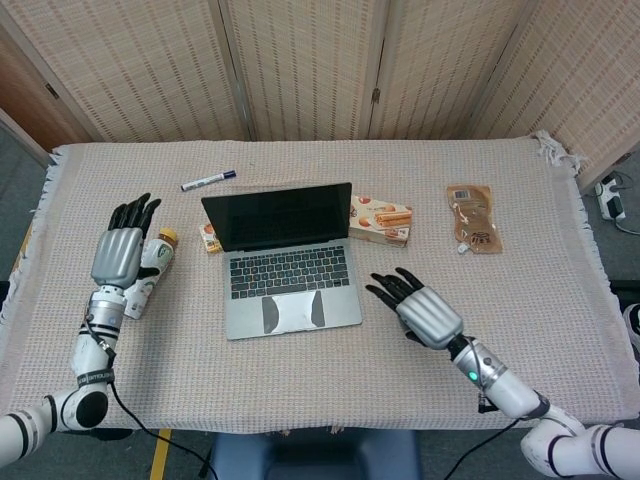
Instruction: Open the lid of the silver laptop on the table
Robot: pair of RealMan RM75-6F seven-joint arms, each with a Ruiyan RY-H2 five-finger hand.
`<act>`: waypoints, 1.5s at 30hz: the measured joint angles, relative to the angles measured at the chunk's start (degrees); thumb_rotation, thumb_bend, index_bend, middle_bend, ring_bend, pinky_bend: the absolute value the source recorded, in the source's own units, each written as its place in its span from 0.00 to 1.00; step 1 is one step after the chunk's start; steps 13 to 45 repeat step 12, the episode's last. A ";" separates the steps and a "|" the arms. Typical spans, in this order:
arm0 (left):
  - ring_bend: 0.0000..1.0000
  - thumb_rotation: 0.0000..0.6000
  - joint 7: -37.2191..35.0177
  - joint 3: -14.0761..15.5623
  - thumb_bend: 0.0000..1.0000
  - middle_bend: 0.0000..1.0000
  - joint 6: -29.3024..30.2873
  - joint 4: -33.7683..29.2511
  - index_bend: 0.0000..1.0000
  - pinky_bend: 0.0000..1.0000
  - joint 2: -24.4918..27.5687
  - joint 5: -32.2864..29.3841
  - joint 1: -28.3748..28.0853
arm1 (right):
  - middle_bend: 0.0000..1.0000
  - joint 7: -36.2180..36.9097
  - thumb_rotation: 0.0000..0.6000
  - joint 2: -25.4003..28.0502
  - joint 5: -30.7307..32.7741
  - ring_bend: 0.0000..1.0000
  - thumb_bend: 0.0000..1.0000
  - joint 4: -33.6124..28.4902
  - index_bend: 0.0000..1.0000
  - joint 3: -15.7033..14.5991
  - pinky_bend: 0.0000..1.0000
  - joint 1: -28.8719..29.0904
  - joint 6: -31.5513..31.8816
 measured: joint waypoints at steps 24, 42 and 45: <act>0.00 1.00 -6.29 10.78 0.36 0.03 17.63 -6.83 0.04 0.00 5.34 10.07 17.60 | 0.06 0.68 1.00 8.79 0.71 0.09 0.61 -2.36 0.00 -2.38 0.00 -14.74 17.78; 0.00 1.00 -6.29 10.78 0.36 0.03 17.63 -6.83 0.04 0.00 5.34 10.07 17.60 | 0.06 0.68 1.00 8.79 0.71 0.09 0.61 -2.36 0.00 -2.38 0.00 -14.74 17.78; 0.00 1.00 -6.29 10.78 0.36 0.03 17.63 -6.83 0.04 0.00 5.34 10.07 17.60 | 0.06 0.68 1.00 8.79 0.71 0.09 0.61 -2.36 0.00 -2.38 0.00 -14.74 17.78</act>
